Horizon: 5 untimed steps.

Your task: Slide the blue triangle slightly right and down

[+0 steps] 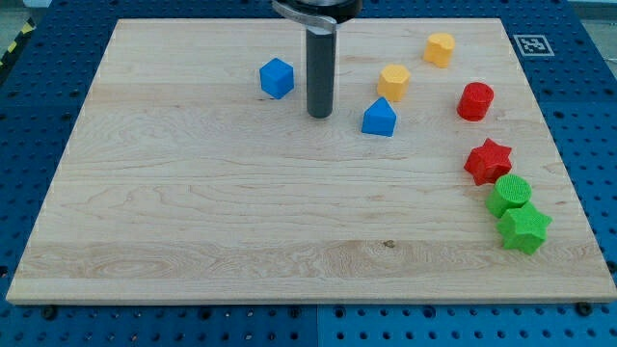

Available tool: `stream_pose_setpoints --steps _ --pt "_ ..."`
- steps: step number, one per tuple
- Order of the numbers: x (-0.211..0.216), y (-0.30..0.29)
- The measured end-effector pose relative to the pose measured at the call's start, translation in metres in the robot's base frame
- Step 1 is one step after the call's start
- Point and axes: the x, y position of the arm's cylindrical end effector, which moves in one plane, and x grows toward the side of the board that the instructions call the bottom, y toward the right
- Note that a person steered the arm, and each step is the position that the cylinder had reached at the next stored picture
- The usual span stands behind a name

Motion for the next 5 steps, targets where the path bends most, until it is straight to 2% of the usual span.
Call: stream_pose_setpoints --steps 3,5 --pt "0.020 0.072" --pt "0.033 0.089"
